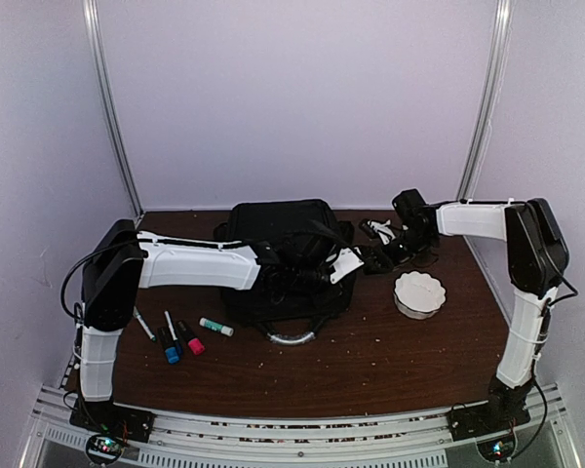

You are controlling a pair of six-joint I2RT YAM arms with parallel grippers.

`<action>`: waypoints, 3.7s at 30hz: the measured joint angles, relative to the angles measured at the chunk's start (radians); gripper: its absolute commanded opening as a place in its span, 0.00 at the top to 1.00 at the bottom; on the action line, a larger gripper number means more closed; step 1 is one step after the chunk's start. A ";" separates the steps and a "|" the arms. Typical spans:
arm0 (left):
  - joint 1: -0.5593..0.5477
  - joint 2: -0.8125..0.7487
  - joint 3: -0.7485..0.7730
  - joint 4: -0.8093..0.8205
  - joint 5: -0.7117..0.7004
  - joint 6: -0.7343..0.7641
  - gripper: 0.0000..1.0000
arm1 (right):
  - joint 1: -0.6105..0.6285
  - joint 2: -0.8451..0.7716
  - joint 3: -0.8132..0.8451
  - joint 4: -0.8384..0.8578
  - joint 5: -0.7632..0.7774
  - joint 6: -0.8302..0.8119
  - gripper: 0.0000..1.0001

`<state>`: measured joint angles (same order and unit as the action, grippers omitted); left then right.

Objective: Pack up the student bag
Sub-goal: Zip the student bag into the largest pocket of the bag, then pick up the glue stick from the center of the board.

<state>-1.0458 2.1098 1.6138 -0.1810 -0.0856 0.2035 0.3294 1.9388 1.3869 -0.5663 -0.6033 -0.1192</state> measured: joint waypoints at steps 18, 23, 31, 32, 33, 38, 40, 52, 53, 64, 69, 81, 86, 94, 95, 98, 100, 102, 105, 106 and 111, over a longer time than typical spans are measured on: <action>0.005 0.201 0.295 -0.038 0.046 0.007 0.71 | -0.144 -0.312 -0.039 -0.007 0.053 0.016 0.67; 0.005 0.222 0.315 -0.030 0.070 0.012 0.28 | -0.148 -0.369 -0.036 0.000 0.050 0.010 0.67; 0.005 0.105 0.193 -0.007 0.090 -0.014 0.02 | -0.159 -0.362 -0.011 -0.027 0.018 0.004 0.67; 0.005 0.074 0.178 -0.008 0.088 -0.021 0.02 | -0.159 -0.362 0.002 -0.034 0.015 -0.004 0.67; 0.005 0.038 0.165 -0.008 0.078 -0.031 0.02 | -0.159 -0.362 0.025 -0.044 0.013 -0.010 0.67; 0.030 -0.150 0.104 -0.004 0.050 -0.146 0.02 | -0.159 -0.373 0.156 -0.058 0.010 -0.032 0.59; 0.078 -0.236 0.054 -0.007 0.077 -0.224 0.02 | -0.159 -0.394 0.177 -0.048 0.002 -0.034 0.55; 0.399 -0.539 -0.328 -0.296 -0.152 -0.473 0.02 | 0.110 -0.372 0.209 -0.057 -0.031 -0.056 0.55; 0.410 -0.567 -0.362 -0.321 -0.186 -0.500 0.02 | 0.157 -0.353 0.216 -0.066 -0.024 -0.063 0.55; 0.580 -0.747 -0.594 -0.421 -0.158 -0.645 0.33 | 0.566 -0.018 0.424 -0.136 0.051 -0.090 0.59; 0.613 -0.755 -0.697 -0.409 -0.050 -0.683 0.33 | 0.689 0.183 0.612 -0.167 0.105 -0.074 0.59; 0.624 -0.811 -0.818 -0.338 0.011 -0.748 0.31 | 0.797 0.474 0.836 -0.224 0.268 -0.032 0.55; 0.627 -0.829 -0.842 -0.320 0.011 -0.756 0.31 | 0.798 0.530 0.837 -0.230 0.318 -0.031 0.55; 0.627 -0.856 -0.855 -0.290 0.011 -0.755 0.31 | 0.798 0.577 0.855 -0.229 0.347 -0.027 0.53; 0.627 -0.862 -0.858 -0.289 0.010 -0.755 0.31 | 0.798 0.579 0.861 -0.228 0.349 -0.026 0.54; 0.627 -0.882 -0.864 -0.286 0.010 -0.755 0.31 | 0.798 0.597 0.892 -0.220 0.355 -0.024 0.55; 0.627 -0.892 -0.866 -0.284 0.010 -0.755 0.31 | 0.799 0.614 0.909 -0.213 0.358 -0.019 0.56; 0.627 -0.896 -0.867 -0.283 0.010 -0.755 0.31 | 0.799 0.629 0.915 -0.204 0.362 -0.012 0.58; 0.627 -0.902 -0.868 -0.282 0.009 -0.755 0.31 | 0.799 0.649 0.919 -0.198 0.373 -0.006 0.65; 0.627 -0.904 -0.868 -0.282 0.008 -0.755 0.31 | 0.799 0.650 0.922 -0.195 0.377 -0.008 0.66; 0.627 -0.909 -0.868 -0.280 0.004 -0.755 0.31 | 0.799 0.654 0.928 -0.183 0.396 -0.010 0.77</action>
<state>-0.4187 1.2011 0.7456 -0.4610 -0.0818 -0.5510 1.1282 2.5931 2.3150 -0.7490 -0.2070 -0.1287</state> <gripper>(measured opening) 0.688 0.296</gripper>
